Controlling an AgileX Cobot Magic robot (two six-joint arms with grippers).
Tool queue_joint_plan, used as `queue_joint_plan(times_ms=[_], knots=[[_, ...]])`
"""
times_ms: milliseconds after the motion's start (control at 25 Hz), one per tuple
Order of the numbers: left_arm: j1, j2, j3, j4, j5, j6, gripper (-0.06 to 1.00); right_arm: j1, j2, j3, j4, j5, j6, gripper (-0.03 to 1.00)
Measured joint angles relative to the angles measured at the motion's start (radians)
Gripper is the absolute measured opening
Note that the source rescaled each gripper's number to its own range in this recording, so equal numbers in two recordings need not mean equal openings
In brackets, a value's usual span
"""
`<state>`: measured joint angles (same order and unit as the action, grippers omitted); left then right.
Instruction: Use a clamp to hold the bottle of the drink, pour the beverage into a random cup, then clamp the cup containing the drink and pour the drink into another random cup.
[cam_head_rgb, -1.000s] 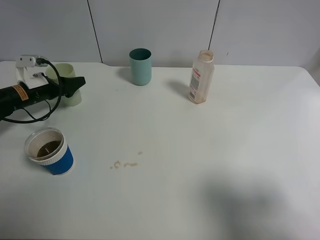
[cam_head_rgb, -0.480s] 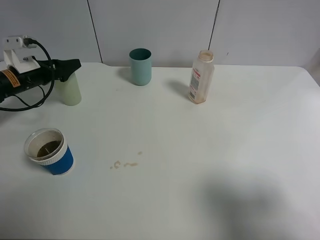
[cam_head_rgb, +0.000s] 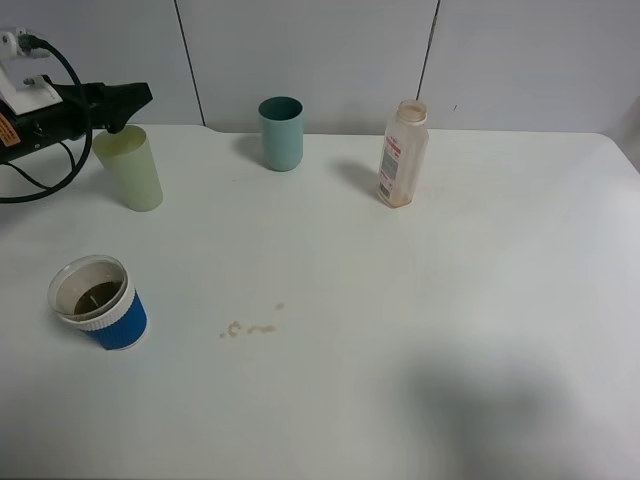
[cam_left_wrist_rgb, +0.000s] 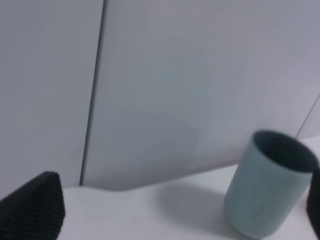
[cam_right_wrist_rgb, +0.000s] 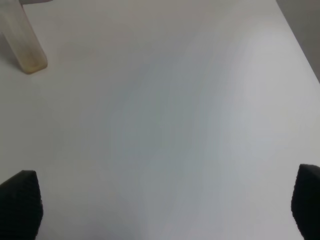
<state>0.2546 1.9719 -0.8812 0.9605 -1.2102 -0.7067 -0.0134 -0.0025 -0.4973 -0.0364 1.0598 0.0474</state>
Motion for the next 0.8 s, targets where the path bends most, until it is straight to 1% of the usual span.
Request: queue_joint_plan(times_ms=[320, 440, 560, 720, 800], knots=[[0.0, -0.12, 0.001, 0.004, 0.001, -0.001, 0.93, 0.0, 0.0, 0.0, 0.0, 0.0, 0.0, 1.0], [0.0, -0.168, 0.001, -0.009, 0.008, -0.027, 0.93, 0.0, 0.0, 0.0, 0.0, 0.0, 0.0, 1.0], [0.0, -0.222, 0.001, -0.047, 0.042, -0.063, 0.93, 0.0, 0.0, 0.0, 0.0, 0.0, 0.0, 1.0], [0.0, -0.302, 0.001, -0.099, 0.11, -0.056, 0.93, 0.0, 0.0, 0.0, 0.0, 0.0, 0.0, 1.0], [0.0, -0.342, 0.011, -0.144, 0.137, -0.031, 0.93, 0.0, 0.0, 0.0, 0.0, 0.0, 0.0, 1.0]])
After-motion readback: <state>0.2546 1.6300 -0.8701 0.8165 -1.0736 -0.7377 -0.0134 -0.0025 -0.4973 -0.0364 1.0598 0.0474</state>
